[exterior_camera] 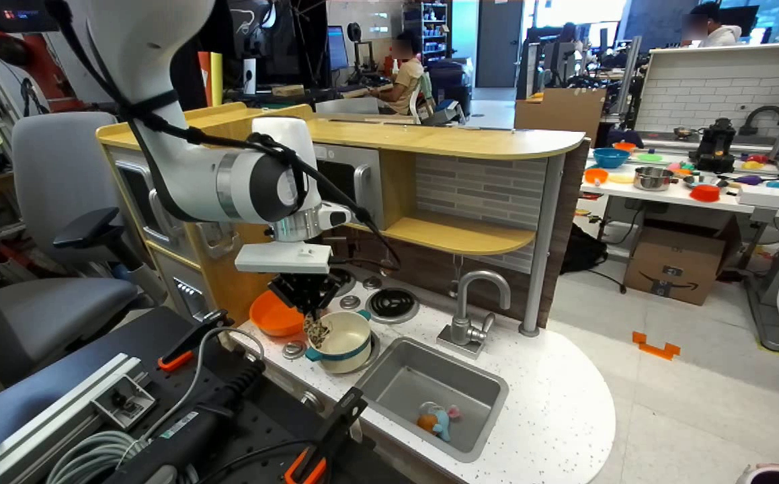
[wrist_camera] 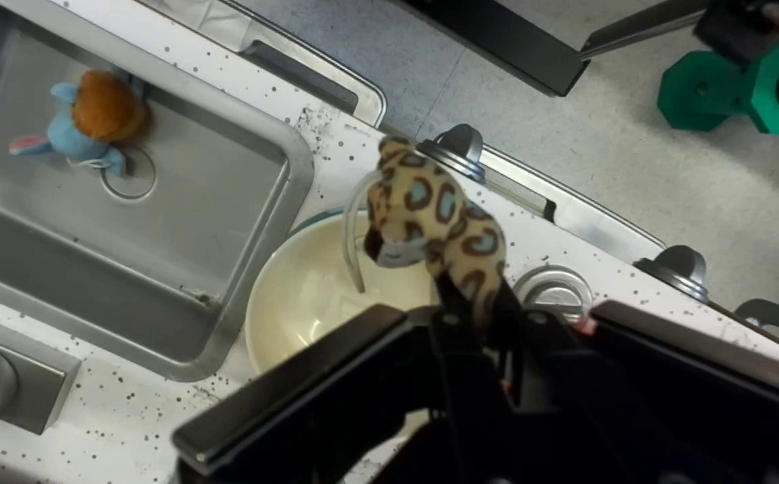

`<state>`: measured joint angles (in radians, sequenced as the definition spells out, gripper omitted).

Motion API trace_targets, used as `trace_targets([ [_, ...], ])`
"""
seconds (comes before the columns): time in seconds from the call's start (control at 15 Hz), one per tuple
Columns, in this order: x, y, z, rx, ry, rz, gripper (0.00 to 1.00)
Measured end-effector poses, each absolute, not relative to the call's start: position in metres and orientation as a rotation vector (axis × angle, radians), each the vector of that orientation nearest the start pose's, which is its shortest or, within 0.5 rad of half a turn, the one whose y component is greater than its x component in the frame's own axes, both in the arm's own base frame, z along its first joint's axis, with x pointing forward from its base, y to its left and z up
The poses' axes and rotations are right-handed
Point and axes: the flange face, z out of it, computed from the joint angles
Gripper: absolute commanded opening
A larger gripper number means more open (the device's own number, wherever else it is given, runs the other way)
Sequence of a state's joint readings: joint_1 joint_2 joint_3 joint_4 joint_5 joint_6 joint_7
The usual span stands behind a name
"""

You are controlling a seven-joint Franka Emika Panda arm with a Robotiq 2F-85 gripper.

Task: Take the blue and brown plush toy out of the white pot and place it in the sink, pick up the tiger toy from the sink and put it in the white pot, pick up the blue and brown toy and place it inside the orange bowl

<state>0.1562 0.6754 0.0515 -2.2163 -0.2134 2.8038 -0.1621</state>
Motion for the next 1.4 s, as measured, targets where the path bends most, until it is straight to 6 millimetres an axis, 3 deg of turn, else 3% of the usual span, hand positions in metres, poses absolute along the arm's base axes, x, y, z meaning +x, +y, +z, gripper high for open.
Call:
trace_targets([
  [0.47, 0.526, 0.133, 0.009, -3.056, -0.904, 0.146, 0.03],
  [0.93, 0.544, 0.142, -0.012, -3.060, -0.917, 0.164, 0.03],
  [1.0, 0.547, 0.143, -0.014, -3.061, -0.917, 0.164, 0.36],
  [1.13, 0.551, 0.142, -0.015, -3.065, -0.915, 0.167, 0.42],
  [1.4, 0.553, 0.140, -0.016, -3.068, -0.951, 0.160, 0.71],
])
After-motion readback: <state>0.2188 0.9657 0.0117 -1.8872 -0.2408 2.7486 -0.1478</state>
